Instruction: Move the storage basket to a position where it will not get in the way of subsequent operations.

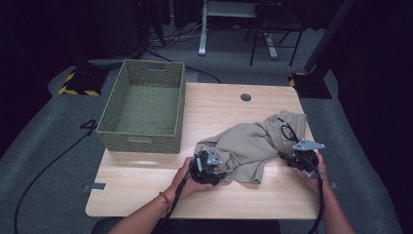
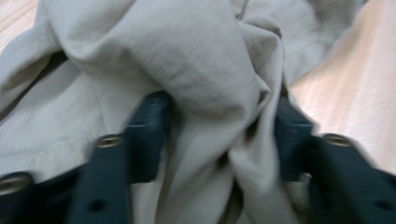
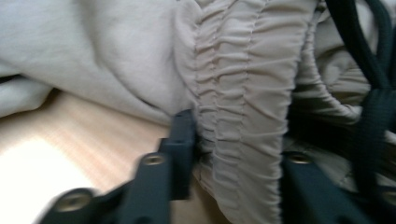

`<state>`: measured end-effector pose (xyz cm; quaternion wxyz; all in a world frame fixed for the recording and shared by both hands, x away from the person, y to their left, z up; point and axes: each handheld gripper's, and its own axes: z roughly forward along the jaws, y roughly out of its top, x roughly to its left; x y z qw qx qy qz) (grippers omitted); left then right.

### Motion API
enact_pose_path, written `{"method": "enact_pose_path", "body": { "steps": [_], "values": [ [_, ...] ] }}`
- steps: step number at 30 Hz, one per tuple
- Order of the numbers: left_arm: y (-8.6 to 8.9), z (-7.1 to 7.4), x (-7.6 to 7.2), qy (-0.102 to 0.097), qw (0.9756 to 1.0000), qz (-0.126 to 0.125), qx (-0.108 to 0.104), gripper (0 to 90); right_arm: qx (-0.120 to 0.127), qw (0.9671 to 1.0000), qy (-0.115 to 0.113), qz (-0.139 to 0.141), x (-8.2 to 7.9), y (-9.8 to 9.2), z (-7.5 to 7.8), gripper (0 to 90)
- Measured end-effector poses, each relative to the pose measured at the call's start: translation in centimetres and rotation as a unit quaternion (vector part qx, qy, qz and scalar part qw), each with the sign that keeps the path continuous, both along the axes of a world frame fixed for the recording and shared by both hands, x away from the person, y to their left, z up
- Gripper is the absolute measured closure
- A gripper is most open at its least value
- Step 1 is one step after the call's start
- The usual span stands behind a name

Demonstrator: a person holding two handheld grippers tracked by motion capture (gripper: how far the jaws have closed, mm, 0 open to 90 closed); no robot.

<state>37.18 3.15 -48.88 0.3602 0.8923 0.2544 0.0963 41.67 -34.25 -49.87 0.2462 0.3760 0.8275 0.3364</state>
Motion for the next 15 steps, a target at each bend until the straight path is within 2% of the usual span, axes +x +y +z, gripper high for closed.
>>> {"method": "enact_pose_path", "body": {
  "steps": [3, 5, 6, 9, 11, 13, 14, 15],
  "values": [
    [0.2, -0.4, 0.2, 0.003, 1.0, 0.003, 0.004, 68.5, -0.004, 0.9999, 0.005, -0.014, -0.1, 0.0, 0.2, 47.4],
    [0.4, -0.5, 0.1, -0.003, 0.9999, 0.0, 0.01, 75.3, -0.001, 0.9996, 0.008, -0.025, -0.6, -0.3, 0.7, 39.4],
    [0.5, -0.5, 0.0, -0.003, 1.0, 0.003, 0.007, 77.1, 0.004, 0.9995, 0.008, -0.029, -0.9, -0.5, 0.9, 37.6],
    [0.7, -0.6, -0.4, -0.003, 1.0, 0.004, 0.007, 79.6, 0.024, 0.9983, -0.007, -0.053, -2.2, -1.7, 2.2, 32.4],
    [0.8, -0.6, -1.0, -0.004, 1.0, 0.001, 0.007, 80.1, 0.01, 0.998, -0.012, -0.061, -3.1, -2.3, 3.1, 25.3],
    [0.8, -0.6, -1.8, 0.0, 1.0, -0.004, 0.006, 80.0, -0.016, 0.9972, -0.022, -0.07, -4.1, -2.4, 3.7, 26.5],
    [0.8, -0.6, -2.2, 0.001, 0.9999, -0.01, 0.006, 79.6, -0.019, 0.9965, -0.031, -0.076, -4.7, -2.4, 4.0, 26.7],
    [0.7, -0.6, -2.8, 0.004, 0.9999, -0.014, 0.004, 79.0, -0.011, 0.9962, -0.037, -0.078, -5.2, -2.4, 4.3, 27.9]
  ]
}}
